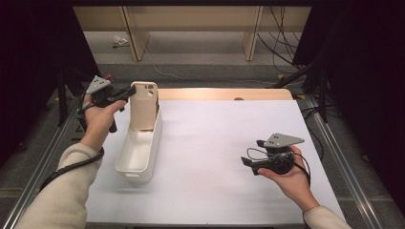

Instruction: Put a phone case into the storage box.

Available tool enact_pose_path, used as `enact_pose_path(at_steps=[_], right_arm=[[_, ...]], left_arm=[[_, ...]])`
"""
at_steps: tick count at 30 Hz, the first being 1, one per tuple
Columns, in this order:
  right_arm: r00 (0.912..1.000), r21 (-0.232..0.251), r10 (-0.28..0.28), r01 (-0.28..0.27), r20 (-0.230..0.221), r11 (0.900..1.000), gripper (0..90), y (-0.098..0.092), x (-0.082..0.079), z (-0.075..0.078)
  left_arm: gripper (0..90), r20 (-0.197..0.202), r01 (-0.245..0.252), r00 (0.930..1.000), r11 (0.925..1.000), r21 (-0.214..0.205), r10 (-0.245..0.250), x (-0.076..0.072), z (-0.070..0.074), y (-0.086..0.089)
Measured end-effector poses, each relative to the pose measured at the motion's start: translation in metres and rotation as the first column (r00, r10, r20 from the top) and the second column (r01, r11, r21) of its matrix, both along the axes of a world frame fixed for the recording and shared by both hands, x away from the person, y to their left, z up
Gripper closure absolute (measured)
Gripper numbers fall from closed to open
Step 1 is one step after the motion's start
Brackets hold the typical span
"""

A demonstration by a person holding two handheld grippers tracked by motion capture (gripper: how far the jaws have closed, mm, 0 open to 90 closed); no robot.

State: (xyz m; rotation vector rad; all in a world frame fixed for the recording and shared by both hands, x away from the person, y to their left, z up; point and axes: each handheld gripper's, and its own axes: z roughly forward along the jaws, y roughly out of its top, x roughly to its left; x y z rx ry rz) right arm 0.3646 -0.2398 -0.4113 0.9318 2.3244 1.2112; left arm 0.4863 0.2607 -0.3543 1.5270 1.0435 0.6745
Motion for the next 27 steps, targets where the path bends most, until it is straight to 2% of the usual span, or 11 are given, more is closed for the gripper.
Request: enact_pose_path(at_steps=[27], right_arm=[[1.0, -0.001, 0.002, -0.002, -0.003, 1.0, 16.5, 0.0, 0.0, 0.0]], left_arm=[[82.2, -0.019, -0.008, 0.9998, 1.0, -0.003, 0.008, 0.006, -0.013, -0.001]])
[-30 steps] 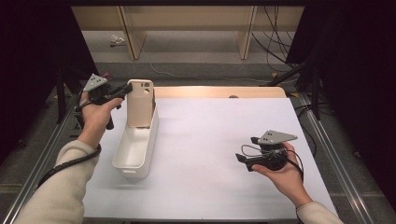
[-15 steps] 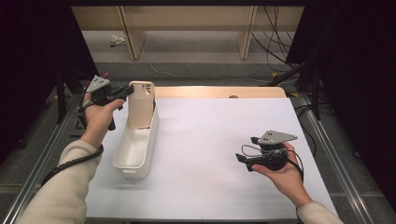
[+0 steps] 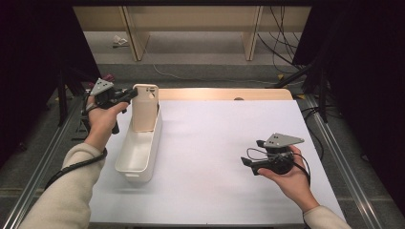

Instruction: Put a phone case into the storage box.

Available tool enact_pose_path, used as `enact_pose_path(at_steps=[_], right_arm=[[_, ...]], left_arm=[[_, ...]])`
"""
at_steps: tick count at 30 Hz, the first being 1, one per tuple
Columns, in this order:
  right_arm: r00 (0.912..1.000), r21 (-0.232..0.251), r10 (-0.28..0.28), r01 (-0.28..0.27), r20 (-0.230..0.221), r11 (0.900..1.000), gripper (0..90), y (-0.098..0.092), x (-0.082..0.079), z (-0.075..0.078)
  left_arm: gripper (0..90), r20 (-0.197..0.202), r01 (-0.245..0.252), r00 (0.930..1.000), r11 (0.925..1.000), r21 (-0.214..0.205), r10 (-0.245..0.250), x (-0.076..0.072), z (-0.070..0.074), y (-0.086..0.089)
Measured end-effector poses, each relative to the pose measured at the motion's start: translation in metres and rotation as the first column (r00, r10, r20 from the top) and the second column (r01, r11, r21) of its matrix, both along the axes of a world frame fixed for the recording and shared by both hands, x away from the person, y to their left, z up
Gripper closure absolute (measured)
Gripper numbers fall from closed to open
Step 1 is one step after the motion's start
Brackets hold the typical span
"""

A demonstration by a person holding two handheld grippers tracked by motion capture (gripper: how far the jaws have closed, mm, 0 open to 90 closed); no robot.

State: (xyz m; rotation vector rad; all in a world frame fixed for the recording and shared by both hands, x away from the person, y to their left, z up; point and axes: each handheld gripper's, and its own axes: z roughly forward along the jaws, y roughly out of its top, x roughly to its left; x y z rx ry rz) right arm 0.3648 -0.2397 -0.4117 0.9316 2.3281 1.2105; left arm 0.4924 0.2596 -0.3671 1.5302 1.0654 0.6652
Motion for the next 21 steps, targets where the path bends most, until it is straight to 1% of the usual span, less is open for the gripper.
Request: enact_pose_path(at_steps=[11, 21], right_arm=[[1.0, 0.0, 0.001, -0.001, 0.0, 1.0, 16.5, 0.0, 0.0, 0.0], [1.0, -0.001, -0.001, 0.001, -0.001, 1.0, 16.5, 0.0, 0.0, 0.0]], left_arm=[[82.2, -0.006, -0.002, 1.0, 1.0, -0.006, 0.002, 0.002, -0.005, 0.001], [82.2, -0.023, -0.006, 0.9997, 1.0, -0.008, 0.006, 0.004, -0.013, 0.003]])
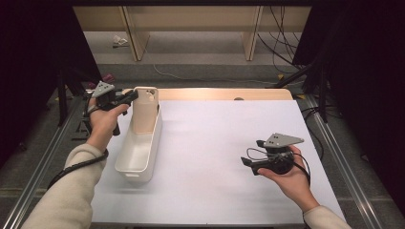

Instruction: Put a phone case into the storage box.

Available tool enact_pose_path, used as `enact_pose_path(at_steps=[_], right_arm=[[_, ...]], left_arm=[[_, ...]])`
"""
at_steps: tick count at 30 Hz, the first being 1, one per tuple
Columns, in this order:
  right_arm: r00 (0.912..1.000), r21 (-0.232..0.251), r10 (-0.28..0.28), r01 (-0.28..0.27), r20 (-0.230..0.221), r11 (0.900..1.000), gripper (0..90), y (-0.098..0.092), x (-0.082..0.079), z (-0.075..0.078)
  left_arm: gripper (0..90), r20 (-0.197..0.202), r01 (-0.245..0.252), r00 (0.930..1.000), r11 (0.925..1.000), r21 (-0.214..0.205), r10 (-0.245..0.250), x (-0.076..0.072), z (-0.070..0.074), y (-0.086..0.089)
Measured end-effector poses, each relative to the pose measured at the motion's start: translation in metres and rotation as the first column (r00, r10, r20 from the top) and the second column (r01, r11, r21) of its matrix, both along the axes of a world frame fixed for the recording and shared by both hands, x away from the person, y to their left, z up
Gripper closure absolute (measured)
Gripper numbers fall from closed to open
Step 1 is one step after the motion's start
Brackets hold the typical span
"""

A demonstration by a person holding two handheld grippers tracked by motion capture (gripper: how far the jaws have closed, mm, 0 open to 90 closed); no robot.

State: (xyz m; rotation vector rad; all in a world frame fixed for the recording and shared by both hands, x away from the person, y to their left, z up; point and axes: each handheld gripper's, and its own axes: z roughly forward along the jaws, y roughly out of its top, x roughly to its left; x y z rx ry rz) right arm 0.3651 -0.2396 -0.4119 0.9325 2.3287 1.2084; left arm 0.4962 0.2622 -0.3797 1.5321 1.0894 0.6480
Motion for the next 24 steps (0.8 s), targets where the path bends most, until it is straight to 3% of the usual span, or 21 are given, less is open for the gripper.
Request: enact_pose_path(at_steps=[24], right_arm=[[1.0, 0.001, 0.001, -0.001, -0.001, 1.0, 16.5, 0.0, 0.0, 0.0]], left_arm=[[82.1, -0.053, -0.004, 0.9986, 1.0, -0.002, 0.004, 0.004, -0.019, 0.003]])
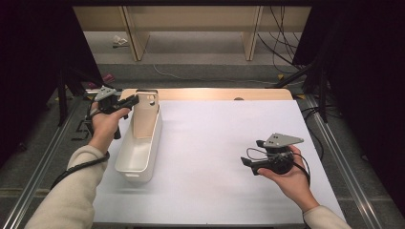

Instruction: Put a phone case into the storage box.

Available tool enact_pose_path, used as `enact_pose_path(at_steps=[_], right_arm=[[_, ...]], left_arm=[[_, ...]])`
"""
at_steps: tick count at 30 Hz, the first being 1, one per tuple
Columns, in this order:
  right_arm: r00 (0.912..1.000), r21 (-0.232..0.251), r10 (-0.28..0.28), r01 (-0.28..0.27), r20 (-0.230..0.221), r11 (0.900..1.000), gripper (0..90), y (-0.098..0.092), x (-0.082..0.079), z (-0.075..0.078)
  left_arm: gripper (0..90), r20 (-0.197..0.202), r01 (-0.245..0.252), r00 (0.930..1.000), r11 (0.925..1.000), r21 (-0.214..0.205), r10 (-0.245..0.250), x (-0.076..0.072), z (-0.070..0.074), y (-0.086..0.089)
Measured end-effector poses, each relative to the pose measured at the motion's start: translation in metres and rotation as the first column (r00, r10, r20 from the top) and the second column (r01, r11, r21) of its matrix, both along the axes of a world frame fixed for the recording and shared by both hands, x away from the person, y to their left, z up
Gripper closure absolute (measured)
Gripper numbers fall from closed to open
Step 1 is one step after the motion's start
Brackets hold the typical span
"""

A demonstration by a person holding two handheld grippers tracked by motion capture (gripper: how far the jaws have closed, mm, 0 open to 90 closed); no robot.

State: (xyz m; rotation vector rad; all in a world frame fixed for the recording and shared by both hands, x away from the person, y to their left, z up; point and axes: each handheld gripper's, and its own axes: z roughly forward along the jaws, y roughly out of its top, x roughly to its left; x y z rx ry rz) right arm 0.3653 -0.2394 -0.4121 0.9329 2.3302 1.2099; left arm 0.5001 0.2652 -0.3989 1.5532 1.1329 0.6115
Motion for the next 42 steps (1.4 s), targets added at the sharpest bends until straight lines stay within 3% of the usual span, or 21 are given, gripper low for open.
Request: enact_pose_path(at_steps=[25, 42], right_arm=[[1.0, -0.001, 0.002, -0.002, 0.0, 1.0, 16.5, 0.0, 0.0, 0.0], [1.0, -0.001, 0.003, -0.003, 0.002, 1.0, 16.5, 0.0, 0.0, 0.0]], left_arm=[[82.1, -0.025, -0.008, 0.9996, 1.0, -0.003, 0.008, 0.005, -0.011, 0.003], [81.6, -0.029, -0.019, 0.9994, 0.9998, 0.0, 0.019, 0.017, -0.018, 0.004]])
